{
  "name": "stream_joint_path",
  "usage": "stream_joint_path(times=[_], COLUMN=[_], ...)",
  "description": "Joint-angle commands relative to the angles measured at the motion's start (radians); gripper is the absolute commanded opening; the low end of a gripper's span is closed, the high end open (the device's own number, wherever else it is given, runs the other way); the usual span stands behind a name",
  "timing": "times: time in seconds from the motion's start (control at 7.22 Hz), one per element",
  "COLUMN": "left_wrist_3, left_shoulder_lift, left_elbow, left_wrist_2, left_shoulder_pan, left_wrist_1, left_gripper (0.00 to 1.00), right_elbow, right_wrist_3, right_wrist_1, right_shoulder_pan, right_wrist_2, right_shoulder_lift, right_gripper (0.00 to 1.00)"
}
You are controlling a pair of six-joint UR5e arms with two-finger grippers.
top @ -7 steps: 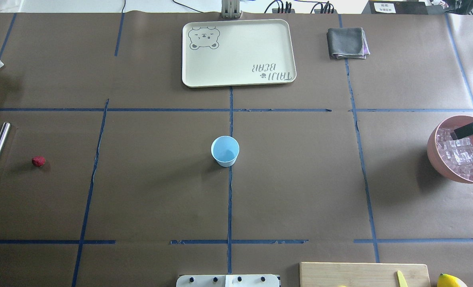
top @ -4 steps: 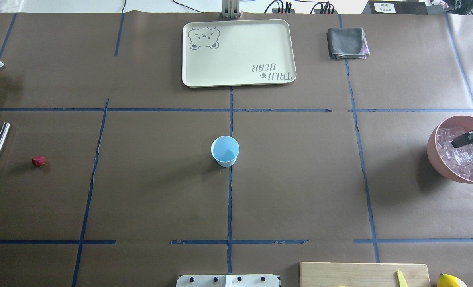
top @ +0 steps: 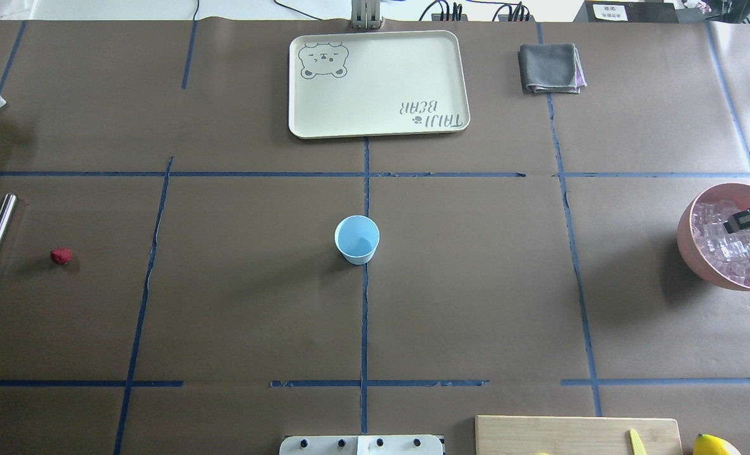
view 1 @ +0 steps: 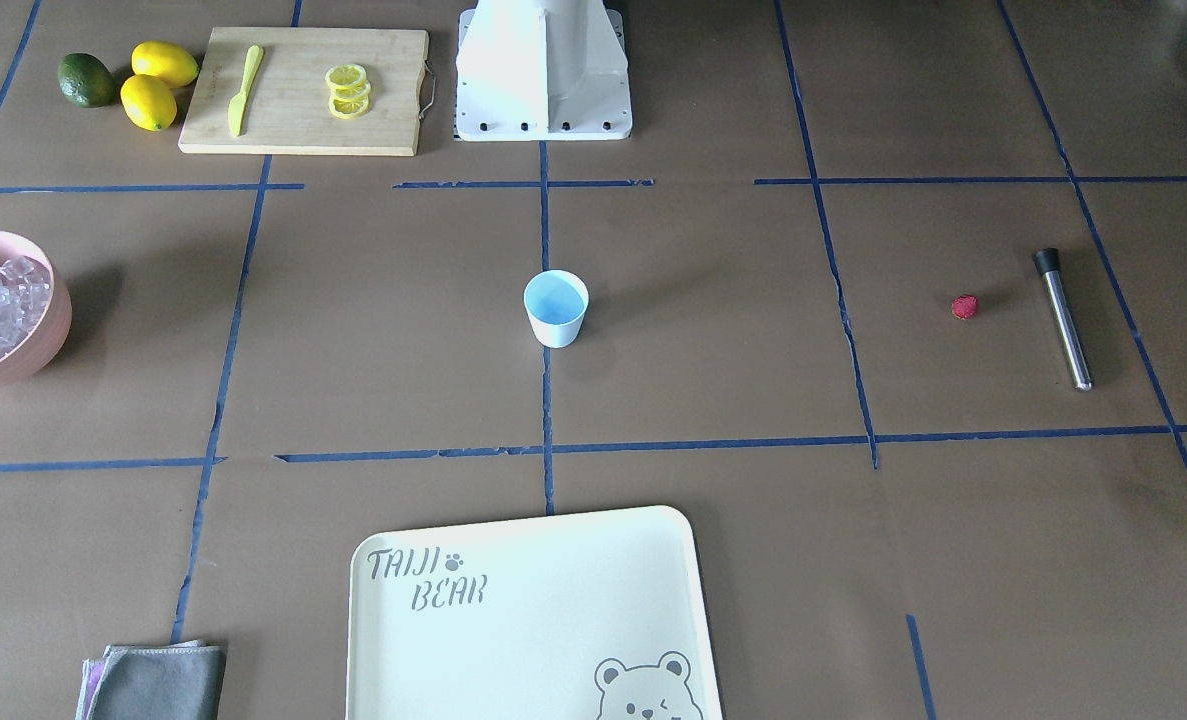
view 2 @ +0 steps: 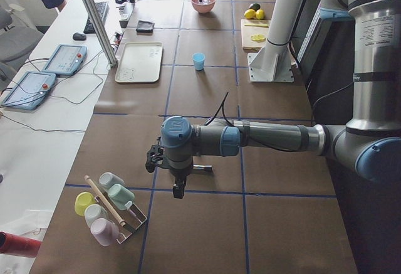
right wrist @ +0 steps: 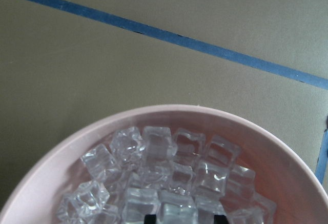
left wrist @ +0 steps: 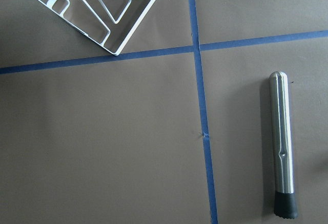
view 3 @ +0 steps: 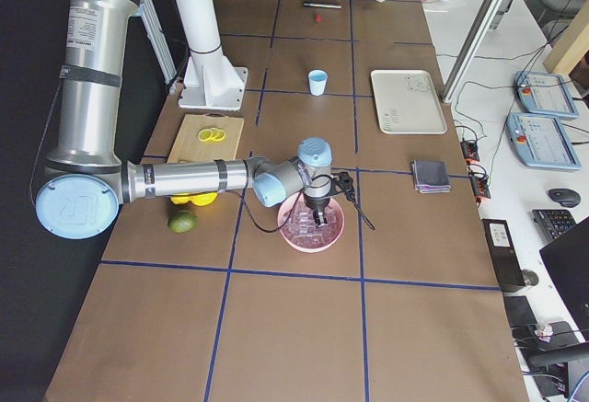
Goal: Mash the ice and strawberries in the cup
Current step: 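Lower the right gripper into the pink bowl and grasp ice cubes, then carry the ice with the right gripper over the light-blue cup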
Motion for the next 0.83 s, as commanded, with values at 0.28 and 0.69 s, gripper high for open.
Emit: stream_joint_path(times=[0.28,0.69], left_wrist_3=[-0.002,-0.002], left_shoulder_lift=[0.0,0.0], left_elbow=[-0.003,-0.003], left_wrist_2=[0.0,0.0], left_shoulder_pan=[0.0,0.0], left_wrist_1=[0.0,0.0], left_gripper=[1.0,1.0], right_elbow=[0.14,0.235], right_wrist_3=[-0.003,0.016], right_wrist_1=[-0.17,-0.674], right_shoulder_pan=[0.03,-0.022], right_wrist_2=[0.017,0.013], right_shoulder_lift=[0.053,0.465], right_gripper=[0.01,0.03])
